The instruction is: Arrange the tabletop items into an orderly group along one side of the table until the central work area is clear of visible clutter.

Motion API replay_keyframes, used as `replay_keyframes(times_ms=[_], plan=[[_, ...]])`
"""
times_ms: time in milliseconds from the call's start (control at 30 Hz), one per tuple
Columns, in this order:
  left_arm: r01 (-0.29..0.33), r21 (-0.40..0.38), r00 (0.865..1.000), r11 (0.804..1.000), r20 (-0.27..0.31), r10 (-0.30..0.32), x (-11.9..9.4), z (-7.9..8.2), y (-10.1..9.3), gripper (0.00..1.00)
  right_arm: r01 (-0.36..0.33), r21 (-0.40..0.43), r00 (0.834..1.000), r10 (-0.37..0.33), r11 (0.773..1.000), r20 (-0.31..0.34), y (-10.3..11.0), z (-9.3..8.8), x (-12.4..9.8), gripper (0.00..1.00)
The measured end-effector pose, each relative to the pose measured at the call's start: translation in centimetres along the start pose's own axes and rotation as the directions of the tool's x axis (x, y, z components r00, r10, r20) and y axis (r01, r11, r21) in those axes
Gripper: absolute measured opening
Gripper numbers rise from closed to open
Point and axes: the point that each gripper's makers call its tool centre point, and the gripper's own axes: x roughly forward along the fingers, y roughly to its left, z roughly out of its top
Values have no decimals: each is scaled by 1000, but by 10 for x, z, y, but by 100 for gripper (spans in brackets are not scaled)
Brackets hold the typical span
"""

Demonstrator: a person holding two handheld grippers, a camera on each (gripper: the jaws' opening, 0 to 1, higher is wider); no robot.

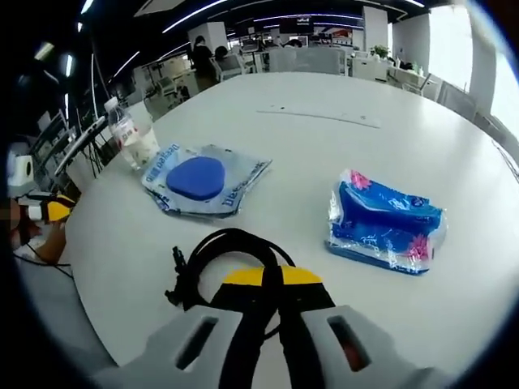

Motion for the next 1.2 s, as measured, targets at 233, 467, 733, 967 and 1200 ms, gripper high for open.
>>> replay_keyframes(times_ms=[233, 467, 733, 967, 1200], plan=[[-13, -6, 1000, 1000, 0, 13, -1, 0, 6, 25, -12, -4, 1000, 12, 1000, -9, 1, -5, 4, 2], [-12, -21, 1000, 1000, -1, 12, -1, -2, 7, 25, -13, -11, 1000, 13, 1000, -21, 0, -10, 4, 3], [-10, -17, 1000, 1000, -5, 10, -1, -4, 5, 25, -15, -21, 1000, 15, 1000, -25, 0, -12, 4, 4], [-11, -15, 1000, 1000, -4, 11, -1, -4, 6, 25, -21, -19, 1000, 21, 1000, -14, 0, -10, 2, 4], [-8, -13, 1000, 1000, -6, 8, 1, -3, 4, 25, -40, -31, 999, 40, 999, -5, -1, -7, -1, 5]])
